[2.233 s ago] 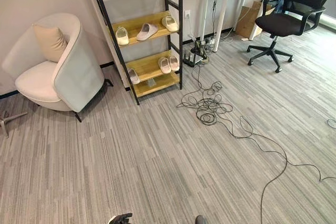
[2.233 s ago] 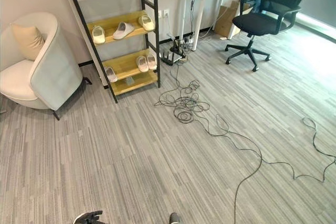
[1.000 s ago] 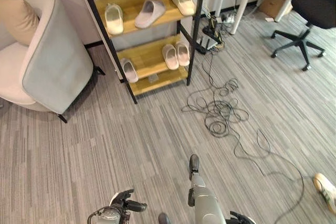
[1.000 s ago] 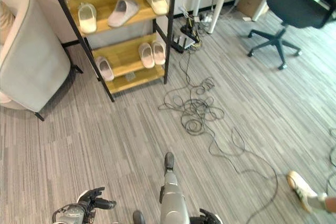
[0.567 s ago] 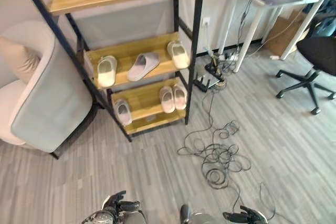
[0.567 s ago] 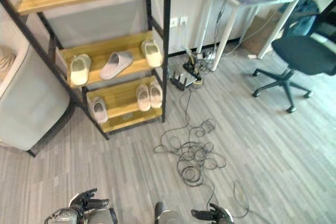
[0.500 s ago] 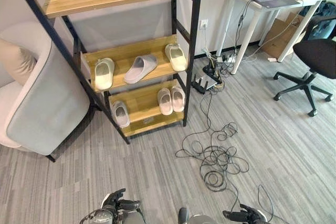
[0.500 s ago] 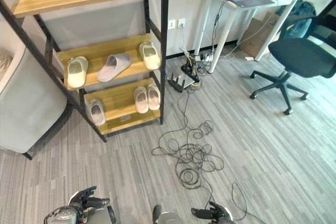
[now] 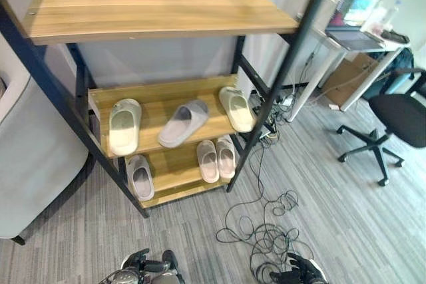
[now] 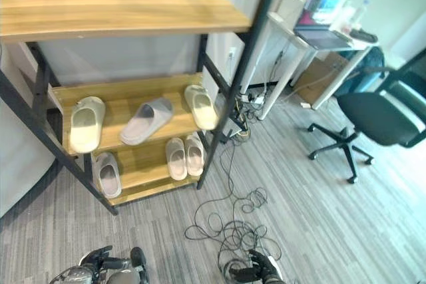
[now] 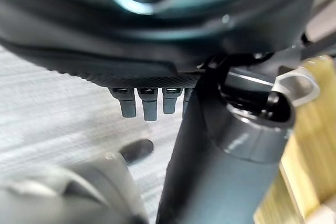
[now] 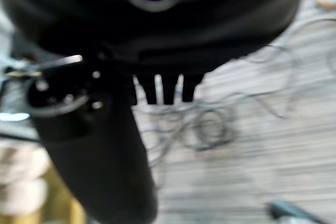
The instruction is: Arrange the slippers neatly on the shoe rack.
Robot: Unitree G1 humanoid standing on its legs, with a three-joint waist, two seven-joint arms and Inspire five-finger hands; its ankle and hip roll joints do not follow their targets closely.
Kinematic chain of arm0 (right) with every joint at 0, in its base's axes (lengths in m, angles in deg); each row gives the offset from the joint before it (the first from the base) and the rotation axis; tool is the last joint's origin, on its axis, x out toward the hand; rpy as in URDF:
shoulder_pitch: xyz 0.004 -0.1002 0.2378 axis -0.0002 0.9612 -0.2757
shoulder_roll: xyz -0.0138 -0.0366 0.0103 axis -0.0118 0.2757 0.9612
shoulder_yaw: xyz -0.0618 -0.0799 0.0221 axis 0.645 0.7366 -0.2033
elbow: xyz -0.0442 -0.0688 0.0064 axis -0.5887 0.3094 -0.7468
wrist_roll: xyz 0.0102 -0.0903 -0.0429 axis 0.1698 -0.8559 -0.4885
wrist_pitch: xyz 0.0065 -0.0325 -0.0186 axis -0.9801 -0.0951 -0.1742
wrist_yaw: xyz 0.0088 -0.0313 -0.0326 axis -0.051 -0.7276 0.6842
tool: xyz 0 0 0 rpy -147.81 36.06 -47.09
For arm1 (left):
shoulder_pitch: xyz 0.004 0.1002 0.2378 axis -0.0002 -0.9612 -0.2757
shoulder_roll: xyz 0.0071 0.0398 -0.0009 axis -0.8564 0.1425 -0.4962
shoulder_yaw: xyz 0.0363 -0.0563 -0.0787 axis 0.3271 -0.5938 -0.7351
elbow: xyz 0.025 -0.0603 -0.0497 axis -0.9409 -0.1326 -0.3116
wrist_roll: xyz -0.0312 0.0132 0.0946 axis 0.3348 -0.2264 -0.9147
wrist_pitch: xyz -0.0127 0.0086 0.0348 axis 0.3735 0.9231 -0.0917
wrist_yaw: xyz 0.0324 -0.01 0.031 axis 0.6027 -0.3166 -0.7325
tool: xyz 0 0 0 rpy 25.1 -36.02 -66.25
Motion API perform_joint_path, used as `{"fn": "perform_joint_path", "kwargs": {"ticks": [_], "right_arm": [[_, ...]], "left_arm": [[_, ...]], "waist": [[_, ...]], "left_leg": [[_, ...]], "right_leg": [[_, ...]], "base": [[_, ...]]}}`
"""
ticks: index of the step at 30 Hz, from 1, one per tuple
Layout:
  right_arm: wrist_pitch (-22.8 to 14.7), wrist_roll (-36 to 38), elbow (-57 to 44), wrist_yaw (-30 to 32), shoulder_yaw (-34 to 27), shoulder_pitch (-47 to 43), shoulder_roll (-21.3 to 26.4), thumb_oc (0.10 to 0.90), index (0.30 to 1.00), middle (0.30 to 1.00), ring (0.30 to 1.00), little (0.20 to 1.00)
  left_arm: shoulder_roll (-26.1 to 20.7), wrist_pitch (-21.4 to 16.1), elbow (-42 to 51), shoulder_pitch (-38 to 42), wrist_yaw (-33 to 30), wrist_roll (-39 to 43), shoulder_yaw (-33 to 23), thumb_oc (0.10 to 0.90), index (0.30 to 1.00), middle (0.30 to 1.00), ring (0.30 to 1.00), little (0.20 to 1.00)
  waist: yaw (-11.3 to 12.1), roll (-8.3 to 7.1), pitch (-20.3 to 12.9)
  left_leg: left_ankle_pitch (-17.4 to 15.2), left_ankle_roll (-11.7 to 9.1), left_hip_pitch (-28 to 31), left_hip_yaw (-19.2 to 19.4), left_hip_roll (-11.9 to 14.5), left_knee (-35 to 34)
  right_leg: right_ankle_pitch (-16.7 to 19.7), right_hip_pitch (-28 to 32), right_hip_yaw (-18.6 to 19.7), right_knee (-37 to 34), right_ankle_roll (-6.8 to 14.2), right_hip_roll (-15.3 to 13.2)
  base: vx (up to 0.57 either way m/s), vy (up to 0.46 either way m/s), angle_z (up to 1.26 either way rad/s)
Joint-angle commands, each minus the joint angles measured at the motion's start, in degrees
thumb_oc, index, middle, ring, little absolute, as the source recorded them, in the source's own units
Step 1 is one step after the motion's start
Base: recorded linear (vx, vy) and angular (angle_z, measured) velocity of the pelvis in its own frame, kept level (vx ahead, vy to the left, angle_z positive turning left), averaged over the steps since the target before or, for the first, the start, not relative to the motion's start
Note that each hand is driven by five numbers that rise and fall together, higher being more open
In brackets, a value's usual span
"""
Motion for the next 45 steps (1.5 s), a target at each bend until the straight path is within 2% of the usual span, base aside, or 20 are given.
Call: {"fn": "perform_joint_path", "kwargs": {"ticks": [1, 4, 5, 8, 9, 10, 12, 16, 18, 19, 21, 23, 24, 25, 26, 30, 35, 36, 39, 45], "right_arm": [[-3.7, -3.8, -9.0, 0.1, -1.1, -3.4, 5.1, 0.8, 0.9, 0.9, 0.9, 0.9], [-4.5, -5.8, -14.7, -0.1, -0.5, -2.3, 6.4, 0.8, 0.9, 0.9, 0.9, 0.9], [-4.6, -6.6, -16.2, 0.1, -0.2, -2.5, 6.9, 0.8, 0.9, 0.9, 0.9, 0.9], [-5.4, -13.7, -26.2, 0.4, 0.7, -2.9, 10.2, 0.8, 0.9, 0.9, 0.9, 0.9], [-5.3, -13.7, -26.3, 0.4, 0.7, -2.9, 10.2, 0.8, 0.9, 0.9, 0.9, 0.9], [-6.1, -18.1, -32.8, 0.3, 1.0, -3.4, 12.9, 0.8, 0.9, 0.9, 0.9, 0.9], [-7.3, -20.7, -37.5, -0.4, 0.9, -2.7, 14.7, 0.8, 0.9, 0.9, 0.9, 0.9], [-7.7, -27.1, -47.3, -0.3, -1.1, -1.2, 17.9, 0.8, 0.9, 0.9, 0.9, 0.9], [-8.6, -28.3, -53.6, -0.3, -3.0, 1.6, 18.5, 0.8, 0.9, 0.9, 0.9, 0.9], [-8.6, -28.3, -53.7, -0.3, -3.1, 1.7, 18.5, 0.8, 0.9, 0.9, 0.9, 0.9], [-8.5, -30.2, -57.8, -0.8, -2.9, 4.3, 18.9, 0.8, 0.9, 0.9, 0.9, 0.9], [-8.3, -30.4, -57.9, -1.1, -2.2, 4.5, 18.6, 0.8, 0.9, 0.9, 0.9, 0.9], [-8.1, -28.5, -57.8, -1.6, -0.5, 4.6, 17.4, 0.8, 0.9, 0.9, 0.9, 0.9], [-8.1, -28.4, -57.7, -1.6, -0.4, 4.5, 17.4, 0.8, 0.9, 0.9, 0.9, 0.9], [-8.0, -27.5, -57.9, -2.6, 1.1, 4.4, 17.0, 0.8, 0.9, 0.9, 0.9, 0.9], [-8.9, -26.6, -59.6, -4.2, 1.9, 5.8, 17.4, 0.8, 0.9, 0.9, 0.9, 0.9], [-9.7, -25.1, -62.8, -4.3, 2.5, 4.8, 17.2, 0.8, 0.9, 0.9, 0.9, 0.9], [-9.8, -27.3, -63.5, -2.0, 2.4, 2.5, 17.1, 0.8, 0.9, 0.9, 0.9, 0.9], [-9.1, -31.3, -64.2, 1.6, 1.1, -0.2, 16.7, 0.8, 0.9, 0.9, 0.9, 0.9], [-7.4, -35.2, -65.3, 7.2, -2.4, -1.2, 14.8, 0.8, 0.9, 0.9, 0.9, 0.9]], "left_arm": [[-0.1, 0.1, 1.7, -3.2, -1.6, -1.1, 0.3, 0.8, 0.9, 0.9, 0.9, 0.9], [-0.2, -0.5, 2.2, -2.8, -1.5, -1.6, 0.1, 0.8, 0.9, 0.9, 0.9, 0.9], [-0.1, -0.7, 2.2, -2.7, -1.5, -1.8, 0.2, 0.8, 0.9, 0.9, 0.9, 0.9], [0.9, -0.9, 1.4, -2.7, -1.6, -2.9, -0.3, 0.8, 0.9, 0.9, 0.9, 0.9], [0.9, -0.9, 1.4, -2.7, -1.6, -2.9, -0.3, 0.8, 0.9, 0.9, 0.9, 0.9], [1.4, -1.1, 1.5, -3.1, -1.3, -3.1, -0.7, 0.8, 0.9, 0.9, 0.9, 0.9], [1.8, -1.2, 0.8, -4.2, -1.0, -3.6, -1.6, 0.8, 0.9, 0.9, 0.9, 0.9], [2.9, -0.7, -0.2, -6.2, -0.9, -3.4, -3.7, 0.8, 0.9, 0.9, 0.9, 0.9], [3.6, -0.6, -0.7, -6.6, -0.9, -3.5, -4.0, 0.8, 0.9, 0.9, 0.9, 0.9], [3.6, -0.6, -0.7, -6.7, -0.9, -3.5, -4.0, 0.8, 0.9, 0.9, 0.9, 0.9], [4.7, 0.0, -1.3, -6.7, -1.1, -2.2, -4.9, 0.8, 0.9, 0.9, 0.9, 0.9], [4.9, 0.4, -1.6, -6.5, -0.9, -1.1, -5.7, 0.8, 0.9, 0.9, 0.9, 0.9], [4.9, 0.7, -2.2, -6.1, -0.9, 0.1, -6.3, 0.8, 0.9, 0.9, 0.9, 0.9], [4.8, 0.7, -2.2, -6.1, -0.9, 0.1, -6.3, 0.8, 0.9, 0.9, 0.9, 0.9], [4.4, 0.8, -2.6, -5.8, -1.4, 0.3, -6.6, 0.8, 0.9, 0.9, 0.9, 0.9], [3.7, 0.7, -2.4, -4.8, -2.1, 0.0, -6.9, 0.8, 0.9, 0.9, 0.9, 0.9], [2.9, 0.4, -1.2, -3.6, -2.6, 0.5, -6.7, 0.8, 0.9, 0.9, 0.9, 0.9], [2.5, 0.3, -0.8, -3.5, -3.1, 0.5, -6.8, 0.8, 0.9, 0.9, 0.9, 0.9], [2.3, 0.2, -0.5, -3.4, -3.8, 0.4, -6.8, 0.8, 0.9, 0.9, 0.9, 0.9], [2.3, -0.1, 0.0, -4.4, -5.5, -1.4, -6.3, 0.8, 0.9, 0.9, 0.9, 0.9]], "waist": [[-0.9, 3.73, 2.7], [-3.3, 4.71, 3.9], [-3.9, 4.98, 4.2], [-5.5, 5.32, 4.7], [-5.5, 5.34, 4.7], [-5.3, 5.17, 4.7], [-5.1, 4.92, 3.7], [-4.3, 4.95, 2.1], [-4.7, 4.77, 2.4], [-4.7, 4.83, 2.4], [-4.7, 4.46, 3.2], [-4.8, 4.43, 3.2], [-4.5, 4.05, 3.0], [-4.5, 3.92, 3.0], [-3.9, 3.93, 2.8], [-4.7, 4.13, 1.5], [-5.4, 4.18, 0.7], [-5.1, 3.99, 0.3], [-4.8, 4.19, -0.5], [-4.2, 4.68, -1.9]], "left_leg": [[-11.8, -6.6, 0.5, -0.9, 4.7, 7.8], [-13.0, -6.3, 3.5, -3.5, 2.7, 5.7], [-13.0, -6.4, 4.0, -4.3, 2.3, 5.2], [-14.6, -6.8, 6.8, -6.6, 0.7, 4.0], [-14.7, -6.8, 6.8, -6.6, 0.7, 4.0], [-15.8, -7.0, 7.4, -7.0, 0.6, 5.0], [-17.1, -7.1, 7.6, -7.9, 0.5, 6.5], [-17.5, -8.5, 7.0, -8.3, 2.3, 9.7], [-16.8, -10.4, 5.0, -7.9, 4.3, 15.7], [-16.8, -10.4, 4.9, -8.0, 4.3, 15.8], [-13.2, -12.4, 2.4, -7.3, 7.3, 22.2], [-12.8, -12.5, 2.2, -6.9, 8.5, 21.4], [-12.2, -12.7, 2.1, -7.4, 10.3, 18.4], [-12.1, -12.7, 2.3, -7.3, 10.3, 18.2], [-12.8, -12.9, 3.4, -10.0, 11.0, 13.8], [-12.1, -13.4, 4.6, -9.4, 12.0, 9.1], [-13.2, -12.4, 6.2, -7.0, 8.6, 5.7], [-13.6, -11.4, 7.0, -5.5, 7.1, 4.2], [-13.7, -10.4, 7.9, -3.9, 5.5, 2.1], [-13.1, -9.6, 9.2, -3.7, 3.8, -1.1]], "right_leg": [[11.2, -9.1, 2.5, -2.5, -1.0, -1.8], [7.3, -13.2, 5.1, -6.3, -2.6, 1.5], [7.4, -13.7, 6.0, -9.6, -2.7, 2.3], [10.9, -16.5, 7.7, -21.3, -1.6, 1.7], [11.0, -16.4, 7.7, -21.3, -1.6, 1.7], [11.6, -17.1, 5.4, -23.4, -1.3, 0.1], [12.0, -14.9, 6.5, -25.0, -1.7, 0.1], [11.7, -11.1, 7.0, -26.6, -3.1, 1.4], [10.9, -9.0, 5.9, -27.2, -4.4, 2.0], [10.9, -9.0, 5.9, -27.2, -4.4, 2.0], [9.2, -5.7, 4.5, -28.1, -6.2, 2.8], [8.9, -4.7, 4.0, -28.9, -6.3, 2.9], [9.0, -4.2, 4.0, -29.3, -5.7, 2.3], [9.0, -4.2, 4.1, -29.4, -5.7, 2.2], [8.6, -3.9, 4.6, -29.2, -5.1, 2.0], [8.0, -3.8, 4.4, -29.1, -4.0, 1.1], [9.5, -5.6, 6.4, -27.2, -1.9, -1.9], [10.8, -6.8, 7.7, -27.0, -0.7, -3.0], [12.4, -8.0, 8.7, -27.6, 0.6, -4.2], [13.4, -7.7, 8.3, -29.1, 1.3, -5.5]], "base": [[0.21, 0.127, 0.63], [0.21, 0.057, 0.61], [0.19, -0.022, 0.67], [0.21, -0.069, 0.8], [0.2, -0.129, 0.48], [0.11, -0.11, 0.27], [0.13, -0.146, 0.25], [0.08, -0.151, 0.35], [0.02, -0.121, 0.37], [0.01, -0.088, 0.22], [0.03, -0.048, 0.36], [0.04, 0.043, 0.21], [0.04, 0.087, 0.02], [0.13, 0.203, -0.07], [0.09, 0.112, -0.21], [0.11, 0.177, -0.18], [0.07, 0.259, -0.29], [0.05, 0.189, -0.43], [0.04, 0.134, -0.33], [0.05, 0.048, -0.1]]}}
